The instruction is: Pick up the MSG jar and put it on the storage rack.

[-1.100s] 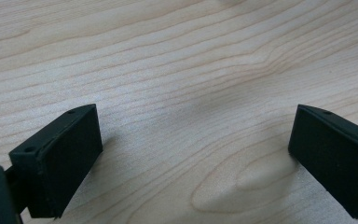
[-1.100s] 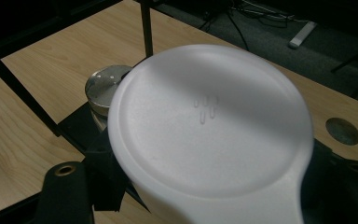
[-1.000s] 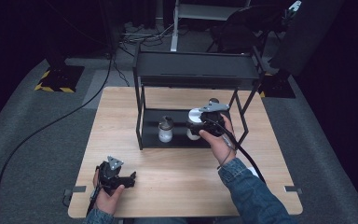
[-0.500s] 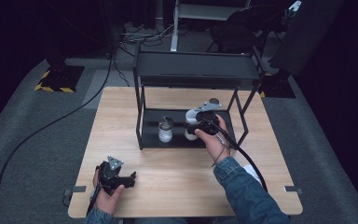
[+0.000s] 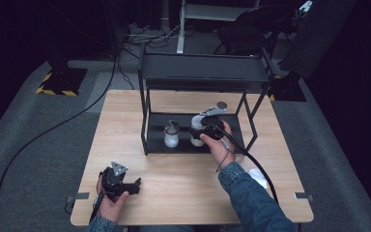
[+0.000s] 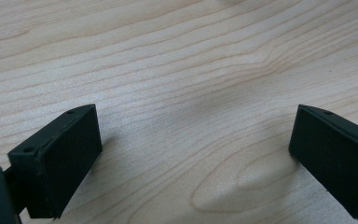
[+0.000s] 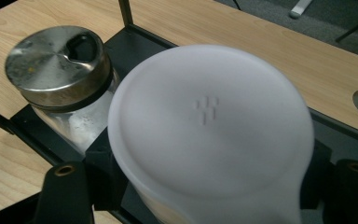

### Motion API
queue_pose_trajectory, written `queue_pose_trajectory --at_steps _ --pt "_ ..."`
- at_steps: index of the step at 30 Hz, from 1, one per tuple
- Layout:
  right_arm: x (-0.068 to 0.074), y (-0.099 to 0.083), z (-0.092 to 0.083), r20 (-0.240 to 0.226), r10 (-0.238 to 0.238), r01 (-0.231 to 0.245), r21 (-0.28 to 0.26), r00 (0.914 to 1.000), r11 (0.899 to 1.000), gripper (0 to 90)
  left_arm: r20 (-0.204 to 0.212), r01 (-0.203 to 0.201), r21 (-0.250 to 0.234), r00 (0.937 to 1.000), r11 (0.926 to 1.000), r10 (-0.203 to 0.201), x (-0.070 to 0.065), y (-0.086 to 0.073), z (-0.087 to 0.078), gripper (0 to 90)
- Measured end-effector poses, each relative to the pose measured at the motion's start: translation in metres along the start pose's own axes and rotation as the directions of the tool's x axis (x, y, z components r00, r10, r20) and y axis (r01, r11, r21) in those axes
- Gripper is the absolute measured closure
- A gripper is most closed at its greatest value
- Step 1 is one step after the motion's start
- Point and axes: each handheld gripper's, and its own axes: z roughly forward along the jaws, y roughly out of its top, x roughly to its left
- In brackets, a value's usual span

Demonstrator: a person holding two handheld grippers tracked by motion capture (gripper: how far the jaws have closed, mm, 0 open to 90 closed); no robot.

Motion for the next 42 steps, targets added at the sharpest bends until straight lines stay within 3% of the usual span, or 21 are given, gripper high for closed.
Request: queue_pose_trajectory --at_steps 18,27,31,39,42 --pt "-0.006 -0.007 0.006 -0.003 0.048 -0.048 -0.005 0.9988 0.999 30.6 0.0 -0.001 0.0 1.0 1.0 0.001 0.0 0.0 0.0 2.2" --pt "-0.006 -0.009 0.004 -0.004 0.044 -0.044 -0.018 0.999 0.999 27.9 0.0 -0.001 0.0 1.0 1.0 0.001 0.0 0.0 0.0 2.2" --pt "-0.006 -0.004 -0.004 0.001 0.06 -0.06 -0.046 0.9982 0.997 17.3 0.0 -0.001 -0.001 1.0 1.0 0.001 0.0 0.0 0.0 2.2" --pt "-0.006 0.004 -0.025 -0.002 0.082 -0.081 -0.083 0.9967 0.993 14.1 -0.001 -0.001 -0.001 1.0 1.0 0.001 0.0 0.0 0.0 2.2" --pt "-0.005 0.006 -0.035 0.009 0.067 -0.066 -0.095 0.9977 0.993 13.9 -0.002 0.002 -0.002 1.0 1.0 -0.002 0.0 0.0 0.0 2.2"
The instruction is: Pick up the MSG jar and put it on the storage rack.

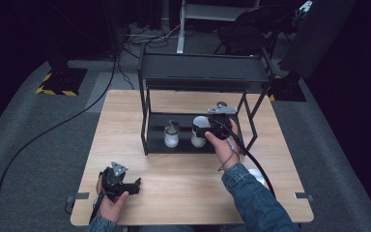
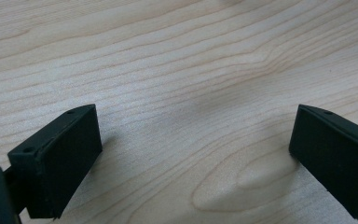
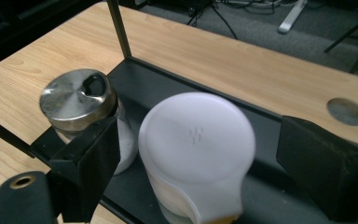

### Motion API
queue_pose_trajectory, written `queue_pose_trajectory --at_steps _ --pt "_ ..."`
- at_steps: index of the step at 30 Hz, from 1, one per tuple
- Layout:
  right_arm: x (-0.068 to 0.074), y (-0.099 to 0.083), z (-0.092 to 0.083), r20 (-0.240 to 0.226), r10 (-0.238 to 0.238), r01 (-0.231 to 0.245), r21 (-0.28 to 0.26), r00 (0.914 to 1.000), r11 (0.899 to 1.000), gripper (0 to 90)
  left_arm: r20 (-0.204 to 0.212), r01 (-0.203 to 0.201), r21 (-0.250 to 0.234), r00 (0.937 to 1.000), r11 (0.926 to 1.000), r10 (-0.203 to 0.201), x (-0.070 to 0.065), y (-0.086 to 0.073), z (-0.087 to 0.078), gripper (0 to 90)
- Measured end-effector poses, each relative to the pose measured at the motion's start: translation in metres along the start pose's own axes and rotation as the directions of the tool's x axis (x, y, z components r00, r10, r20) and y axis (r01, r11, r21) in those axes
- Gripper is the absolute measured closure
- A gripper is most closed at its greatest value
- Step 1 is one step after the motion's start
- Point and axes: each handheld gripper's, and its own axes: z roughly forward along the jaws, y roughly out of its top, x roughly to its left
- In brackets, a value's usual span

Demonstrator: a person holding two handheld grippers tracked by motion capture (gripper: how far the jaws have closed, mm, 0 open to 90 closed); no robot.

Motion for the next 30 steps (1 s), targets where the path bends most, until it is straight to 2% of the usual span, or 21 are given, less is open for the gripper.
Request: queue_pose_trajectory --at_steps 2,15,30 --pt "0.001 0.002 -0.007 0.007 -0.008 0.008 -0.007 0.9999 1.0 13.8 -0.001 0.0 0.001 1.0 1.0 0.0 0.0 0.0 0.0 2.1" --pt "0.003 0.009 -0.055 -0.018 0.004 -0.005 -0.053 0.9998 0.999 13.8 -0.003 0.001 0.003 1.0 1.0 -0.001 0.0 -0.001 -0.001 2.1" --pt "0.001 -0.001 -0.102 -0.043 -0.006 0.002 -0.1 0.9991 0.995 12.8 -0.004 0.002 0.002 1.0 1.0 -0.002 0.0 -0.001 -0.001 2.1"
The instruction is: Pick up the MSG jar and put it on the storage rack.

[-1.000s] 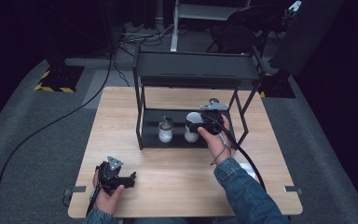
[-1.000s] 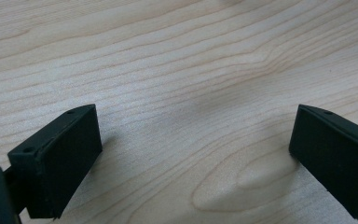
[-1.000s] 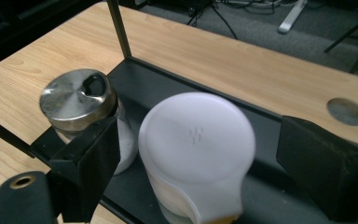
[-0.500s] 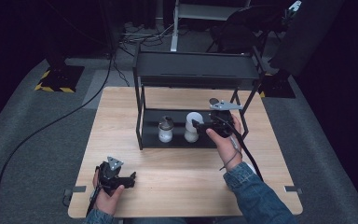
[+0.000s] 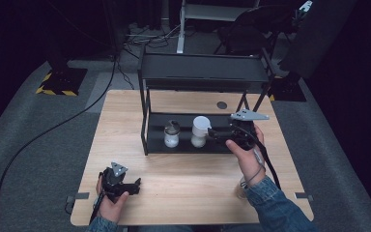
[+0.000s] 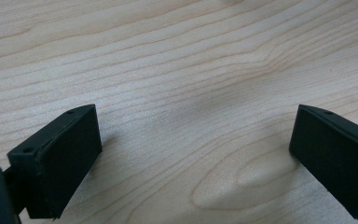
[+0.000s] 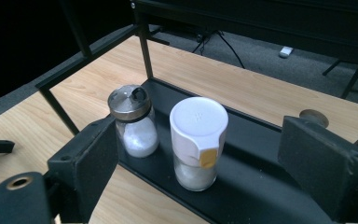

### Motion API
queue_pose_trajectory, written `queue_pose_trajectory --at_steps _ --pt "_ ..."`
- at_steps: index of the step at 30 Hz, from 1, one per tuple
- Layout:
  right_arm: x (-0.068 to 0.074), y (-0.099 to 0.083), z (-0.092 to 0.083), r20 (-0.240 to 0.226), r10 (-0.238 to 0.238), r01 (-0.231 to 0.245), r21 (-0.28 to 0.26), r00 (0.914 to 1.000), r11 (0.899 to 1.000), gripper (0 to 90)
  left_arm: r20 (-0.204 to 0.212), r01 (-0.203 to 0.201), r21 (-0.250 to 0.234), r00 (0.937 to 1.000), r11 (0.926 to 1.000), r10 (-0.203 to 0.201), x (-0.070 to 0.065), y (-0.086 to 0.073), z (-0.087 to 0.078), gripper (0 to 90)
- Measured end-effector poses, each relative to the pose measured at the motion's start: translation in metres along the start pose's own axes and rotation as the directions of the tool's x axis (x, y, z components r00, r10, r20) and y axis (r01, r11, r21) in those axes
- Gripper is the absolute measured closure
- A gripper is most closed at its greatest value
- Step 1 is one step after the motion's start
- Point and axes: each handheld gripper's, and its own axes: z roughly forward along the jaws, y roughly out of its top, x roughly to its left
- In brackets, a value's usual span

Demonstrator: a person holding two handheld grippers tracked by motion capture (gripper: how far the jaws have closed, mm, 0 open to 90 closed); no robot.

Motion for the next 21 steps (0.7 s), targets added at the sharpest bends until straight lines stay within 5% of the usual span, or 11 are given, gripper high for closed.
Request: queue_pose_trajectory --at_steps 21 --pt "-0.001 -0.019 -0.058 -0.015 0.009 -0.009 -0.029 0.9998 1.0 12.0 -0.002 -0.004 0.001 1.0 1.0 0.004 0.0 0.0 0.0 1.8"
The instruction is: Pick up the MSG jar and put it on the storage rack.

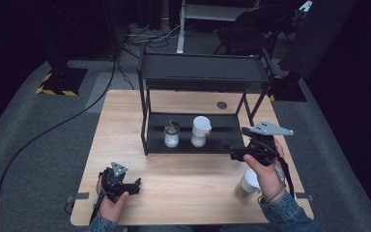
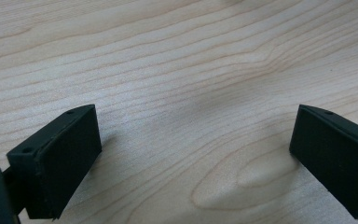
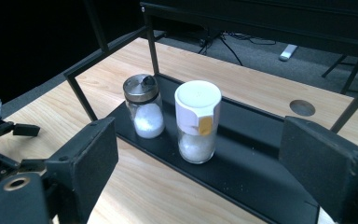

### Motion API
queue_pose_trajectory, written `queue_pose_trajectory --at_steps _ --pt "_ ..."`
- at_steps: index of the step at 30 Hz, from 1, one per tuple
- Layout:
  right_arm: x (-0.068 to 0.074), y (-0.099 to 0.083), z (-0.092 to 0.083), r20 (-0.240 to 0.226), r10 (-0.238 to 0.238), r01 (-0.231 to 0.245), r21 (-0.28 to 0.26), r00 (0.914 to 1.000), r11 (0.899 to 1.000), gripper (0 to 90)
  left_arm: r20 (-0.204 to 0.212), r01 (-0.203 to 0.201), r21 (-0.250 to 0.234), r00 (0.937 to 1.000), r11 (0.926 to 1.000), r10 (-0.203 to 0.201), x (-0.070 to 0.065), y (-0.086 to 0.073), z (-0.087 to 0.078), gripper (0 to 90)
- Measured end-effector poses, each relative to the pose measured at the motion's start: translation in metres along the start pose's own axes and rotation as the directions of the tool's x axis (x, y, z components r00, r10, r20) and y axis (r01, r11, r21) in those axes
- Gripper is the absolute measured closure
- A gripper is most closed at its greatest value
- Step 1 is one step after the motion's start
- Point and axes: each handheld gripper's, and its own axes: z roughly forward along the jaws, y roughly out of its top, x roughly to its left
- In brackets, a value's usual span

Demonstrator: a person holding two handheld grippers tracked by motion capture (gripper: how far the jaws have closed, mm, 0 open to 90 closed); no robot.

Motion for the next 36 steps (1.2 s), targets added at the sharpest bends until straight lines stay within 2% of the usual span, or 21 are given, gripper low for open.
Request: queue_pose_trajectory --at_steps 21,36 --pt "0.0 -0.019 -0.037 -0.002 0.004 -0.004 -0.012 1.0 1.0 10.5 -0.003 0.004 0.001 1.0 1.0 -0.004 0.0 0.0 0.0 1.4" --pt "-0.004 -0.039 -0.053 0.012 0.026 -0.026 -0.009 0.9996 1.0 7.6 -0.004 0.005 0.001 1.0 1.0 -0.005 0.0 0.0 0.0 1.3"
